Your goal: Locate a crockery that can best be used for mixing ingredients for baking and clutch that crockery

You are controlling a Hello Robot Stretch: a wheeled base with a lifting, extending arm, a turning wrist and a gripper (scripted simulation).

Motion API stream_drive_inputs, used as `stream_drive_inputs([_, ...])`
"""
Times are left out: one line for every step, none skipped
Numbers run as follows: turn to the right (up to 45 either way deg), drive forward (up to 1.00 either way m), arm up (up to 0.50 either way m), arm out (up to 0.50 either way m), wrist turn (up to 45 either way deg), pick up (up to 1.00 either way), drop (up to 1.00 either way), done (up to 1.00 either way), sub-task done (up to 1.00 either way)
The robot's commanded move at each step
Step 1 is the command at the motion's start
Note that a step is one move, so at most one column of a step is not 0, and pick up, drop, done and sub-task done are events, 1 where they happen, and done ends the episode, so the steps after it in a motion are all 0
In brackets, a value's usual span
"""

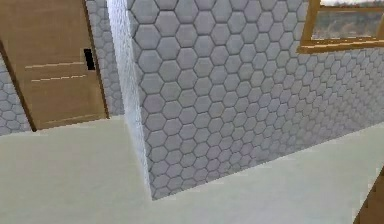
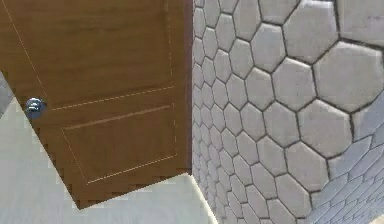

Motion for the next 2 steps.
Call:
stream_drive_inputs([12.0, 0.00, 0.00, 0.00, 0.0, 0.00, 0.00, 0.00, 0.00])
stream_drive_inputs([0.0, 0.85, 0.00, 0.00, 0.0, 0.00, 0.00, 0.00, 0.00])
